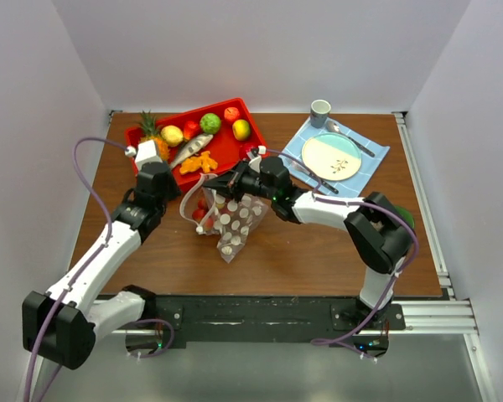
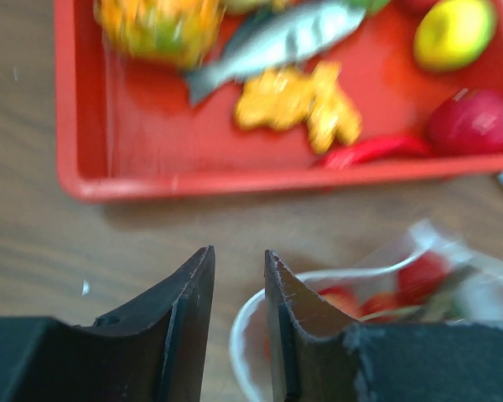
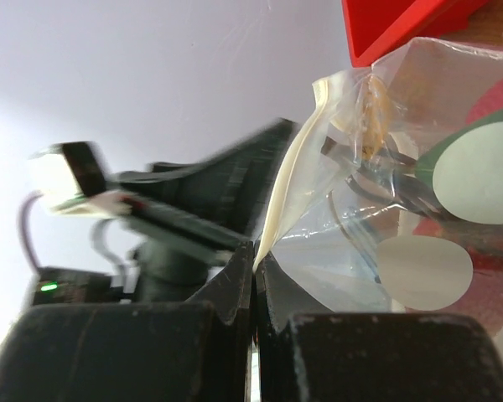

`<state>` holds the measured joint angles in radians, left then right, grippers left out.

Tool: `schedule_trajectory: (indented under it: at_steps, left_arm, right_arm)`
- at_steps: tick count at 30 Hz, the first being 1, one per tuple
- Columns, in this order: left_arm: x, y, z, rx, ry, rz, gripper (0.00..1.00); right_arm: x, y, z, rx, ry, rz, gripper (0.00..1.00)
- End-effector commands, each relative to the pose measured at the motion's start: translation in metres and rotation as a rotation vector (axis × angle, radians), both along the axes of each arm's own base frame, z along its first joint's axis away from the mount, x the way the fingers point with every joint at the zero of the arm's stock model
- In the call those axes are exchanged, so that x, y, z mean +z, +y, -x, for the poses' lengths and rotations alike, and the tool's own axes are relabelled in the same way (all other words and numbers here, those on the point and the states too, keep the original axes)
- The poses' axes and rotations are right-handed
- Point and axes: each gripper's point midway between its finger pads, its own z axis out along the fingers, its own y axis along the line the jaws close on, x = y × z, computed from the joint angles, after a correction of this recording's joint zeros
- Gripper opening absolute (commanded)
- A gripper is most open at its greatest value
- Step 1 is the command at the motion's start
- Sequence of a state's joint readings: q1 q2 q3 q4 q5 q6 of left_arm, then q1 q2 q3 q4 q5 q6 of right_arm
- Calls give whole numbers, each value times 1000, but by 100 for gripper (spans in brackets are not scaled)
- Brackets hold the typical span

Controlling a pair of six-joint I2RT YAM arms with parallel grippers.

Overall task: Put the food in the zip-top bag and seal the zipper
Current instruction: Adjust the zipper food storage bag at the center of the board.

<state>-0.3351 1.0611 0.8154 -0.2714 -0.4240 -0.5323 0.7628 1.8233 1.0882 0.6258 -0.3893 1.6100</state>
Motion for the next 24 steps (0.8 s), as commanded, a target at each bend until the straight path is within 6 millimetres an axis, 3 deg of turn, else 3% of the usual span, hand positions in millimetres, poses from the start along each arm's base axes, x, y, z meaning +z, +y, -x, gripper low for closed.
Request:
schedule_trajectory:
  at_steps: [1,12,17,24]
  left_arm:
    - [-16,-5,5,-21,-28,132,36]
    - [-47,-23,14,-94,20,213,37]
    - [-66,-18,21,-66,56,216,36]
    - [-70,-28,17,-97,56,247,34]
  right_arm:
    - [53,-2,3,24,-108,-58,0]
    - [62,-6,6,21,-134,-40,0]
    - [64,-6,8,24,-142,-27,0]
    - [66,-8,8,21,-146,-24,0]
